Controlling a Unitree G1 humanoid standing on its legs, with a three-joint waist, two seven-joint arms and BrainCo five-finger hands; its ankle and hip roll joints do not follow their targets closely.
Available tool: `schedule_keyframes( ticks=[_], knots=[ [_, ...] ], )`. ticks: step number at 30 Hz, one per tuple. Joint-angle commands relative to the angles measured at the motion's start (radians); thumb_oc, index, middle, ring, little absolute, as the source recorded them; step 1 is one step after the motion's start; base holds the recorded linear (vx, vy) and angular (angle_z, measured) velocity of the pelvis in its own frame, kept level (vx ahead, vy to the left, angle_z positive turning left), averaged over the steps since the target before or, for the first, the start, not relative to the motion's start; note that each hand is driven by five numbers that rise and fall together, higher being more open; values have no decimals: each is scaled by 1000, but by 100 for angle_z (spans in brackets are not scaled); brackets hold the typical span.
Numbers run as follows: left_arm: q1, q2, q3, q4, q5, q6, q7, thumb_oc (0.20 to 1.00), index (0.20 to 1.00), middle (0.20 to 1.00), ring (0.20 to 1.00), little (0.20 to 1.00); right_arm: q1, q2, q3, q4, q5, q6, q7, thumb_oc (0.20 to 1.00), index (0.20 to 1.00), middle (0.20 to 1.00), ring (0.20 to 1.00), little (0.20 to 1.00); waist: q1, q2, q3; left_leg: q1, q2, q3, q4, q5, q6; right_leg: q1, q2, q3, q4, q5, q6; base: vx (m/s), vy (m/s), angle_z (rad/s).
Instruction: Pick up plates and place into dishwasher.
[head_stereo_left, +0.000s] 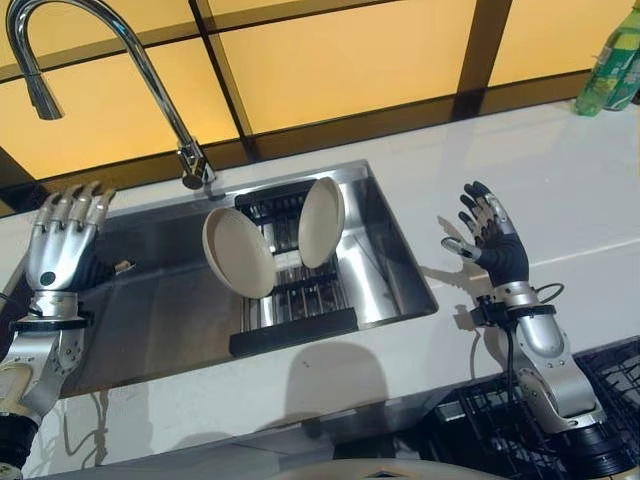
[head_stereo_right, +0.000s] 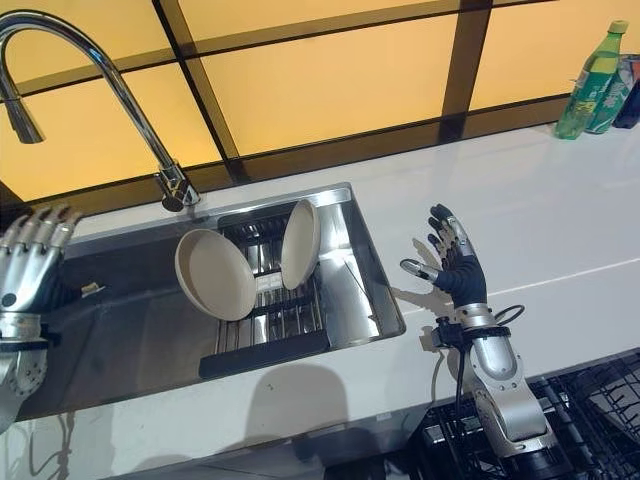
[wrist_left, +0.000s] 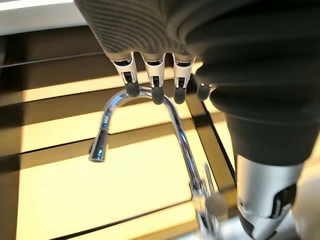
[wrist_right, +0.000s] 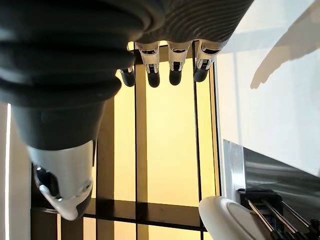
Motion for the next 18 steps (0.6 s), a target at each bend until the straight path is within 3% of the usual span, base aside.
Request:
schedule_keyframes(
  ticks=[1, 8, 12, 18],
  knots=[
    [-10, 71, 13, 1, 47, 22, 77, 1000, 1000, 1000, 1000, 1000, -7, -66, 18, -38, 43, -37, 10, 1000, 1000, 1000, 1000, 1000, -8, -38, -42, -32, 7, 12, 66, -71, -28, -17, -53, -37, -104, 119, 73, 77, 77, -4],
    [-45, 73, -64, -6, 125, -5, 263, 1000, 1000, 1000, 1000, 1000, -3, -81, 38, -30, 51, -39, -5, 1000, 1000, 1000, 1000, 1000, -12, -43, -33, -29, -2, 14, 56, -77, -15, -30, -60, -32, -101, 126, 84, 72, 61, -4],
    [-60, 66, -77, -25, 143, 35, 368, 1000, 1000, 1000, 1000, 1000, 8, -77, 46, -24, 44, -47, -8, 1000, 1000, 1000, 1000, 1000, -18, -45, -27, -27, -6, 18, 48, -80, -8, -39, -66, -27, -102, 131, 90, 56, 44, -2],
    [-68, 36, -83, -43, 177, 69, 405, 1000, 1000, 1000, 1000, 1000, 34, -61, 34, -31, 36, -42, -10, 1000, 1000, 1000, 1000, 1000, -32, -48, -19, -16, -12, 27, 34, -85, 2, -44, -73, -14, -102, 138, 102, 63, 22, 0]
  ],
)
